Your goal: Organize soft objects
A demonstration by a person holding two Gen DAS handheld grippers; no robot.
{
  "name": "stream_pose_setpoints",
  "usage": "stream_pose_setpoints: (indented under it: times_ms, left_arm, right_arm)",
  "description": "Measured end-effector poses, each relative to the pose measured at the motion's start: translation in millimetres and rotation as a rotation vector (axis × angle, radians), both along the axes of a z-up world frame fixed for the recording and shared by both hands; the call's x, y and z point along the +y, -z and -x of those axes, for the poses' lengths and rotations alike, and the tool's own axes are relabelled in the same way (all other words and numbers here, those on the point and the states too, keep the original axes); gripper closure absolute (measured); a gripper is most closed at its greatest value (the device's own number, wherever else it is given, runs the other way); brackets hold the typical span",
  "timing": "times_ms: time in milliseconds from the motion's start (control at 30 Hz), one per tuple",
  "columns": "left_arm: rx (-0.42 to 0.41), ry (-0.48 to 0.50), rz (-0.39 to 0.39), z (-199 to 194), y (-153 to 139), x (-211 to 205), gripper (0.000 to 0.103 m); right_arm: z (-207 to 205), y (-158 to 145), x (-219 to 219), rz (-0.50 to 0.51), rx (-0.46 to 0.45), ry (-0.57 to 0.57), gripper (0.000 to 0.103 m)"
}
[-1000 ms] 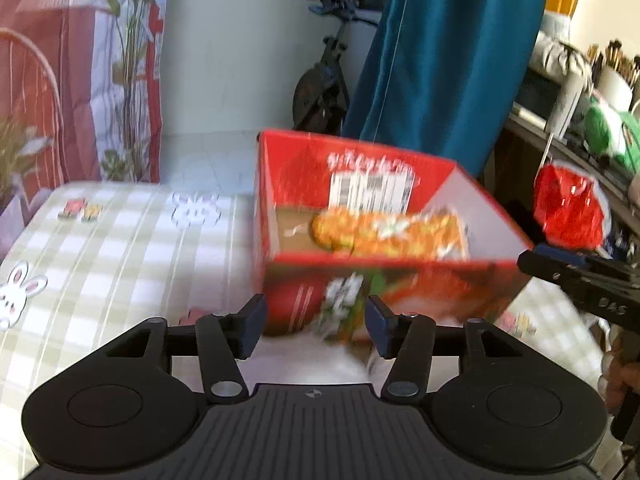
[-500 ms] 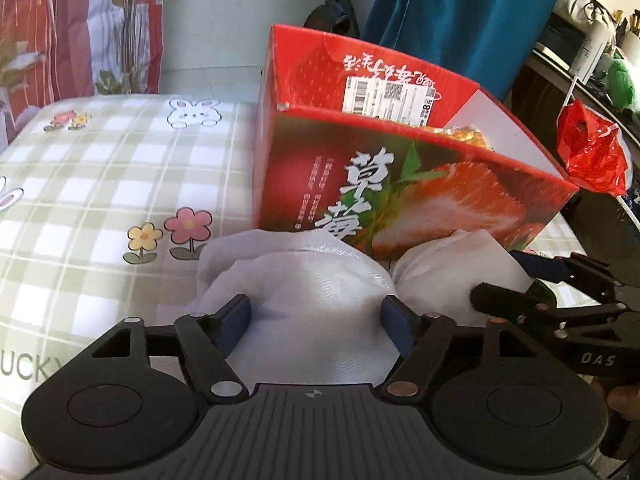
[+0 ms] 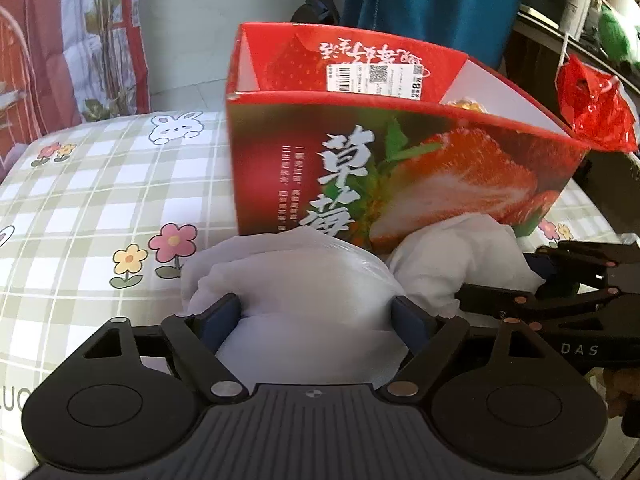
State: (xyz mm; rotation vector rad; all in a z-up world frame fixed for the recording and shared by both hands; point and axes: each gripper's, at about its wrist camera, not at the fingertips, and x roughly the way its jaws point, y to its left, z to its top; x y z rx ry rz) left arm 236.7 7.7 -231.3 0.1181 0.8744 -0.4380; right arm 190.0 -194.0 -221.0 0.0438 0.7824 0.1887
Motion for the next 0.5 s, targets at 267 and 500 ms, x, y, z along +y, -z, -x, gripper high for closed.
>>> stream_pose_setpoints:
  times_ms: [267, 500]
  left_arm:
    - [0.024, -0.008, 0.051, 2.3, 2.9, 1.3, 0.060]
    - [-0.030, -0.001, 0.054, 7.7, -26.1, 6.9, 0.072]
  right_arm:
    - [-0.1, -4.0, 7.7, 0.002, 0.013, -0.046, 0.080]
    - [6.1, -29.6, 14.9, -0.047, -0.031, -0.093, 0.085]
